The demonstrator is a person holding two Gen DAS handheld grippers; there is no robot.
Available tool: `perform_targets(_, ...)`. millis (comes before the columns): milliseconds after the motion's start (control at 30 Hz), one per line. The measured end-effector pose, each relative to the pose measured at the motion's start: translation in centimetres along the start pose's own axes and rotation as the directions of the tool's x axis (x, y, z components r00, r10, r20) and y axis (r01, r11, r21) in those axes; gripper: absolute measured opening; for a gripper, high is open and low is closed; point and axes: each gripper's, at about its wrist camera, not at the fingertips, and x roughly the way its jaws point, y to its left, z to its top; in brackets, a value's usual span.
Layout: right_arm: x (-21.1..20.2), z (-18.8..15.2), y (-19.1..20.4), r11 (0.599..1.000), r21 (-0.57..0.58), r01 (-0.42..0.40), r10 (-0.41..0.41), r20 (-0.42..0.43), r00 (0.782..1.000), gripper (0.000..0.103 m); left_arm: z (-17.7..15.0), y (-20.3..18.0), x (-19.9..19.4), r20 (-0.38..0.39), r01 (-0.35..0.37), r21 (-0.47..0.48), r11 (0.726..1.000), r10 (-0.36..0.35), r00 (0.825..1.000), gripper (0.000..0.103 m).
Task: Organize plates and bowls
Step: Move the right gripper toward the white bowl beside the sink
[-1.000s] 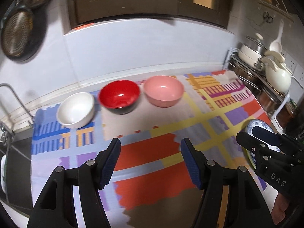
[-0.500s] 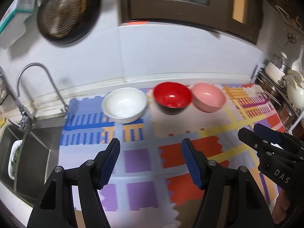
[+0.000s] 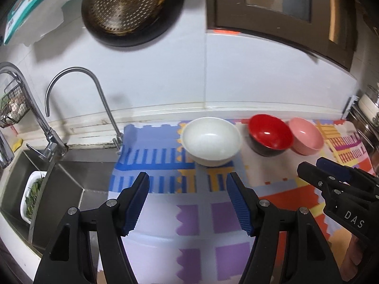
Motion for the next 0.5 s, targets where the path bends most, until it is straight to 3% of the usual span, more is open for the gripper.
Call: perform_targets(500,9.0,2.7,2.9,0.998,-0.014,-0.056,0.054,-0.077,0.996,0.049,2.6,2.7,8.7,-0.052,-0.02,0.011,1.0,0.02,0.998,0.066)
